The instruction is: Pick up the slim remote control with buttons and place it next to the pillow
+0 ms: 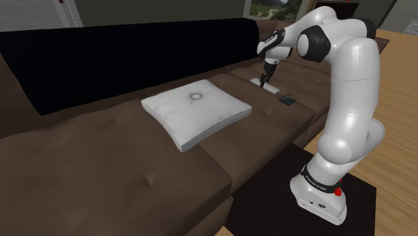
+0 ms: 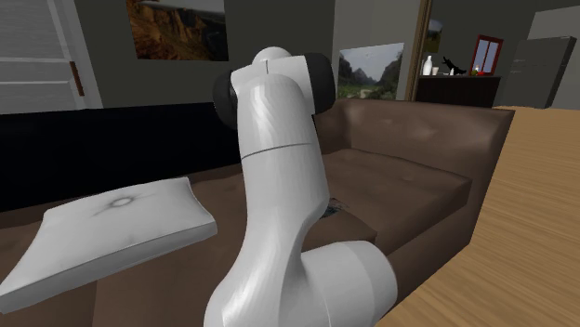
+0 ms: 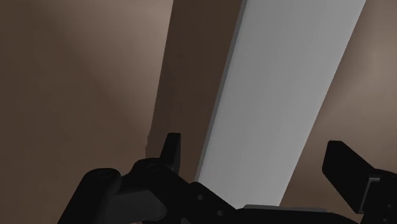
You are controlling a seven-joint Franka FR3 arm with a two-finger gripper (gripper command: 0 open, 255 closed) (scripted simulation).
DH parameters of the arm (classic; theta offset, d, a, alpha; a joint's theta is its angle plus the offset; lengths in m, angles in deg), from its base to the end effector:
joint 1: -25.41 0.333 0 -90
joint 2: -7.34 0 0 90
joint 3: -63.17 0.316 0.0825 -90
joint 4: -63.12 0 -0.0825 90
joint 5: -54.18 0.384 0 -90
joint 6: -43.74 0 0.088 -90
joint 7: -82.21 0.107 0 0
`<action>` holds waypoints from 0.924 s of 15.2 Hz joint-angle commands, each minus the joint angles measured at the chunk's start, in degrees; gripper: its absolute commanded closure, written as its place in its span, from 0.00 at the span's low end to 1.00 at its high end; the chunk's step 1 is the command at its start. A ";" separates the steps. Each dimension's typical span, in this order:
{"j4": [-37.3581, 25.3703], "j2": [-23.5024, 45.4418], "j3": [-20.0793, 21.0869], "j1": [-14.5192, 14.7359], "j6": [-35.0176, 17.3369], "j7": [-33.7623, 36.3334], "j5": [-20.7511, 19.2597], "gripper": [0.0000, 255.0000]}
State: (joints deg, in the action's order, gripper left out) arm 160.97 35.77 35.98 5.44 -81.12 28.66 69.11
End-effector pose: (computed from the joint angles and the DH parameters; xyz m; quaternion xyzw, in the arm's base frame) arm 0.4851 -0.4595 0.3323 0.9998 0.0094 0.0113 0.0155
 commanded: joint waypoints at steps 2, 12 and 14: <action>0.09 0.11 0.04 -0.06 -0.23 -0.10 0.09 0.00; 0.08 0.12 0.04 -0.07 -0.22 -0.10 0.09 1.00; 0.09 0.10 0.03 -0.06 -0.20 -0.10 0.08 1.00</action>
State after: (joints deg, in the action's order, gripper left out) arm 161.02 35.85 36.00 5.36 -81.32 28.58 69.20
